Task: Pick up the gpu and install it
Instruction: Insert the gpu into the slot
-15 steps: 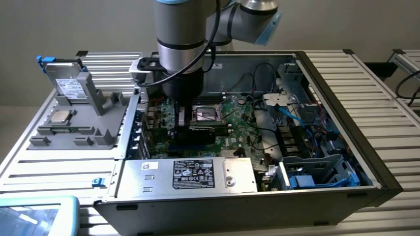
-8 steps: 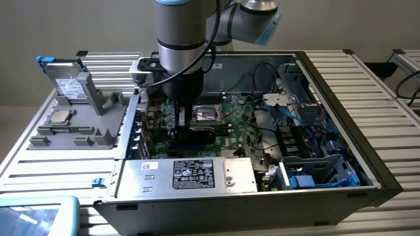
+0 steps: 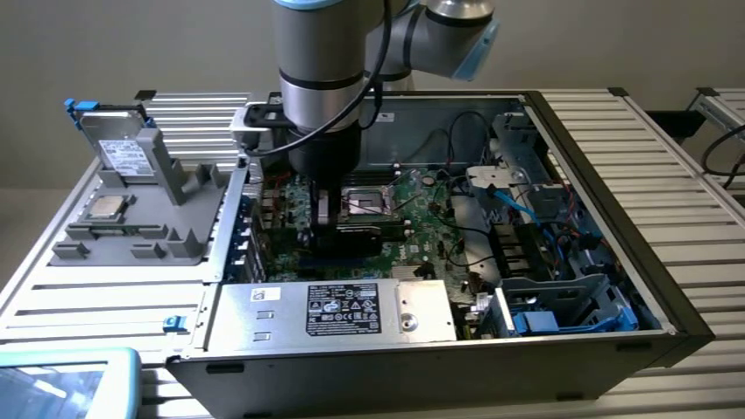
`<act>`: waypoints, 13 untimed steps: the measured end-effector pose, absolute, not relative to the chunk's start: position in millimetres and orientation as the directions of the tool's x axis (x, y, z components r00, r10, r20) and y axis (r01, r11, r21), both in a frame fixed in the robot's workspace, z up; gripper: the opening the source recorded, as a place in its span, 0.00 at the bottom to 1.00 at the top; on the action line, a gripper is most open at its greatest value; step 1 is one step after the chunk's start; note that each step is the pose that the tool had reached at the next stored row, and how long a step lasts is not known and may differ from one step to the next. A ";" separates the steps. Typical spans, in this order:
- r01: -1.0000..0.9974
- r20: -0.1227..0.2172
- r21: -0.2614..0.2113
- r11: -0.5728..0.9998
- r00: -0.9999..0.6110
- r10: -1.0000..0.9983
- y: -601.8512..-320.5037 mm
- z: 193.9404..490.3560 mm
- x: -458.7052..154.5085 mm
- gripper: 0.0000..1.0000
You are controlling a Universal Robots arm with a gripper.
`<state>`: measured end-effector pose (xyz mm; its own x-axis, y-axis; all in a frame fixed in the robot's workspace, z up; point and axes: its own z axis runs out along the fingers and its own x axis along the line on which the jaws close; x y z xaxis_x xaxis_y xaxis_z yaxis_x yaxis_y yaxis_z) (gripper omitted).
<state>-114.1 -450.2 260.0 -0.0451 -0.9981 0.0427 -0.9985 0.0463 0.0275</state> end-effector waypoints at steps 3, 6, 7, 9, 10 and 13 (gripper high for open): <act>-0.999 0.043 0.028 0.046 -0.045 -0.998 -450.3 259.6 -114.0 0.27; -0.999 0.042 0.027 0.046 -0.045 -0.998 -450.2 258.4 -114.0 0.27; -0.999 0.043 0.028 0.046 -0.045 -0.998 -450.3 257.2 -114.1 0.27; -0.999 0.044 0.028 0.046 -0.045 -0.998 -450.3 256.4 -114.1 0.27; -0.999 0.043 0.028 0.046 -0.045 -0.998 -450.3 256.2 -114.1 0.27; -0.999 0.042 0.028 0.046 -0.045 -0.998 -450.3 255.7 -114.1 0.27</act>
